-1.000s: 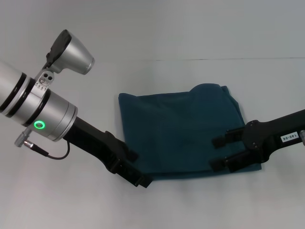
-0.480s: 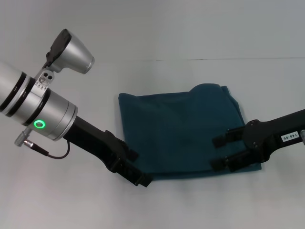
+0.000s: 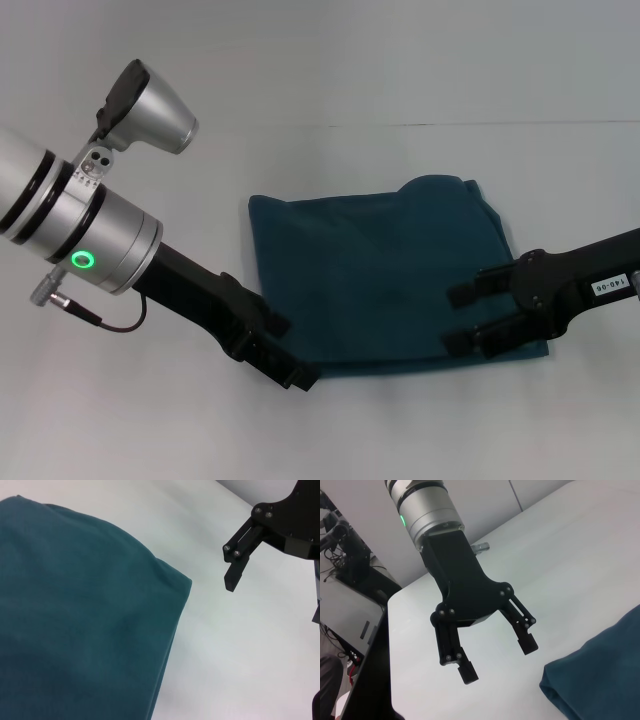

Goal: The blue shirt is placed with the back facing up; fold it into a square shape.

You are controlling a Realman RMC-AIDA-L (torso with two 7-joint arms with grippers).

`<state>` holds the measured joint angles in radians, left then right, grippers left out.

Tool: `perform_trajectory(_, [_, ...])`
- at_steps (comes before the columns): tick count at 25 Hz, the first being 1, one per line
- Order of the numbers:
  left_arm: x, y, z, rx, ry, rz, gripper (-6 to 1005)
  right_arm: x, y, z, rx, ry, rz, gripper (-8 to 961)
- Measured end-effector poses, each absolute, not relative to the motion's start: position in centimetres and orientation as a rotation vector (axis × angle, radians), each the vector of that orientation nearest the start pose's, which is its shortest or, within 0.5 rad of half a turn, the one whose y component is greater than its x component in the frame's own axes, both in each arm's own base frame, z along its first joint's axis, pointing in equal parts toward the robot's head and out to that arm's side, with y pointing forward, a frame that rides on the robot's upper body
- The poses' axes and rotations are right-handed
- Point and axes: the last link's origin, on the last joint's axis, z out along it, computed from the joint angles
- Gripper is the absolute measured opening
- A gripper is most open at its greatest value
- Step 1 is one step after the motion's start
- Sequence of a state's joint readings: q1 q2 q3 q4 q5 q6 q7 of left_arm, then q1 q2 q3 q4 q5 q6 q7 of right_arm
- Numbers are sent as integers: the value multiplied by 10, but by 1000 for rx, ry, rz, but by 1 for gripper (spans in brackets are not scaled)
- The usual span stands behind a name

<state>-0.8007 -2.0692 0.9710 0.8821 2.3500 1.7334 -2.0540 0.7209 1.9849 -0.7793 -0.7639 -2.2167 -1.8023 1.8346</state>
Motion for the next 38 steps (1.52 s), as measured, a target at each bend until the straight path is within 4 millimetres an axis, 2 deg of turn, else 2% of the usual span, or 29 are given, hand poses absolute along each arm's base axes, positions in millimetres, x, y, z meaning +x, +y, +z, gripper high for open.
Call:
perform_trajectory(4, [-175, 359, -7, -3078, -923, 33, 948, 212, 350, 31, -3063, 875, 341, 913])
perform_trajectory(11, [-176, 359, -4, -3044, -1058, -114, 947, 212, 351, 31, -3061, 874, 345, 912])
perform_trajectory(14, [-177, 351, -8, -3129, -923, -16, 947, 212, 351, 31, -3062, 873, 344, 912])
perform_trajectory(20, [-169, 353, -3, -3134, -817, 76, 947, 212, 351, 31, -3062, 871, 344, 911])
perform_trajectory(38, [-159, 362, -1, -3100, -786, 47, 947, 211, 352, 31, -3068, 864, 332, 911])
